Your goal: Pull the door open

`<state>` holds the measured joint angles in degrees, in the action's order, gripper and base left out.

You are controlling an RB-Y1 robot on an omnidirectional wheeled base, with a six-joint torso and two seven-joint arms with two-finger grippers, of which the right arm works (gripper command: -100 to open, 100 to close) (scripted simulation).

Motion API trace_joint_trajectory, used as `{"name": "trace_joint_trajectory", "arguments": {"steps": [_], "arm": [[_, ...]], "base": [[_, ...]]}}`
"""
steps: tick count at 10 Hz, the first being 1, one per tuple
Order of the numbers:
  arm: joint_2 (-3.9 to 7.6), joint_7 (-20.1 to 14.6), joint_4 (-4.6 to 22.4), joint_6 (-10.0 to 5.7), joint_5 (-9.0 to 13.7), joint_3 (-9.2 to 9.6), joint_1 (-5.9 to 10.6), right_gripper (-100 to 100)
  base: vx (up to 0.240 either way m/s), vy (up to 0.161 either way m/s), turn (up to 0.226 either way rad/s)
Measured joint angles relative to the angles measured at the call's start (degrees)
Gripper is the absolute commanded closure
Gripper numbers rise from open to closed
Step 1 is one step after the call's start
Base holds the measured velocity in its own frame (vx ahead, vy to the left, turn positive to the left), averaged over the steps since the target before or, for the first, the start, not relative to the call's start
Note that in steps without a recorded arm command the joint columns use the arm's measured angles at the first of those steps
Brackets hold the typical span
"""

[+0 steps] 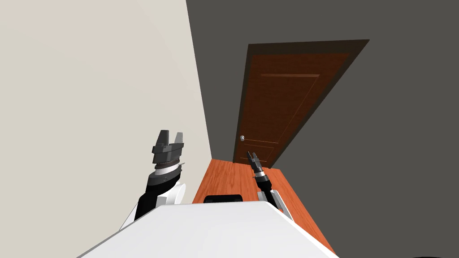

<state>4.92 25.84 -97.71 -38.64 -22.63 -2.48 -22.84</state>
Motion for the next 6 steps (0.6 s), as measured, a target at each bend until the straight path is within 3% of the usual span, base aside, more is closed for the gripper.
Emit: {"name": "trace_joint_trajectory", "arguments": {"steps": [6], "arm": [[-0.10,6.5,5.8,-2.39,-3.5,-0.83,0.63,-100]], "base": [[0.121,0.014,-0.041]]}}
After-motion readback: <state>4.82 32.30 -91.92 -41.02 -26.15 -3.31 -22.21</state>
